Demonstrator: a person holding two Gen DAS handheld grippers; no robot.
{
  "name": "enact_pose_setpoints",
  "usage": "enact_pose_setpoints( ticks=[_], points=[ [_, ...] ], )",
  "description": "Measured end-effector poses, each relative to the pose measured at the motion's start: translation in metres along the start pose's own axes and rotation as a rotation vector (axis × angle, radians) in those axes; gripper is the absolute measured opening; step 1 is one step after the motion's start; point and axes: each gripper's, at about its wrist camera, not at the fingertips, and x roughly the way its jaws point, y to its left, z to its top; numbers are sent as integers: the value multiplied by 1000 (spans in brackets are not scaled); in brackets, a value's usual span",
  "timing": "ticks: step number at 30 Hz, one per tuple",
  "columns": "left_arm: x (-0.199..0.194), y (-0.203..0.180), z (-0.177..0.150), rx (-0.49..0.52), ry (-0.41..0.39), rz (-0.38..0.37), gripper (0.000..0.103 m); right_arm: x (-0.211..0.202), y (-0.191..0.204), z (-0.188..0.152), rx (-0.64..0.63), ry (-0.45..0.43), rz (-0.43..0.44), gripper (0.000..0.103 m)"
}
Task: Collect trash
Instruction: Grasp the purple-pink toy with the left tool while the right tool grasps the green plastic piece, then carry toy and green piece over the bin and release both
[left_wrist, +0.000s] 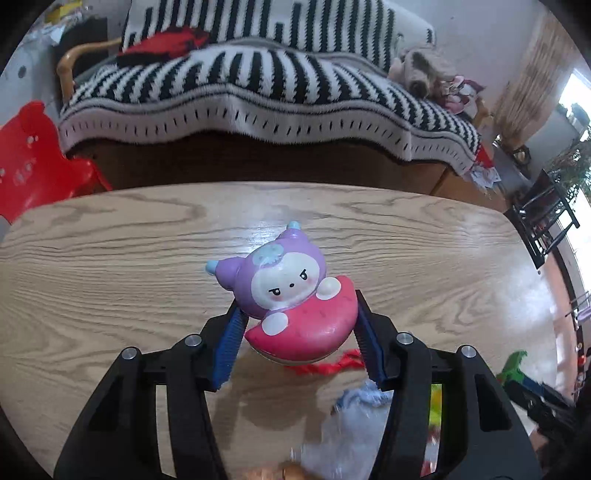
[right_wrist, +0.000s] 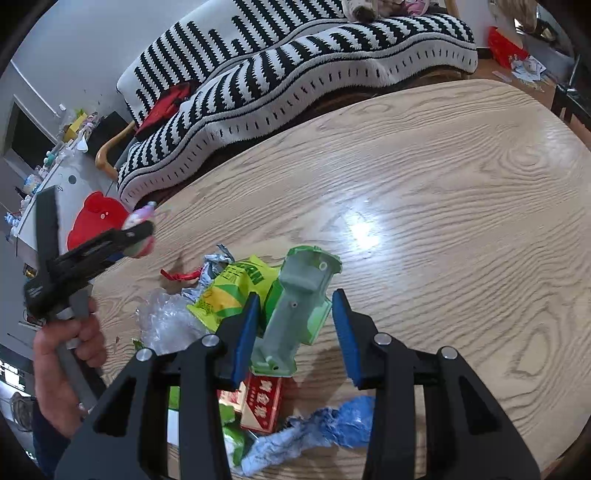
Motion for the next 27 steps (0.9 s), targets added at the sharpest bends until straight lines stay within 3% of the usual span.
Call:
enact_pose_setpoints(
  ticks=[6, 14, 23, 27],
  points=[
    [-43, -38, -40, 120, -19, -8, 55, -28, -17, -5, -10, -30, -19, 41],
    [-84, -133, -107, 294, -25, -130, 55, -88, -67, -27, -10, -94, -93, 41],
    [-78, -266, -180, 524, 43, -293, 55, -167, -169, -63, 111, -174, -227, 41],
    [-75, -333, -212, 621, 68, -398, 55, -206, -230, -91, 215, -213, -304, 41]
  ],
)
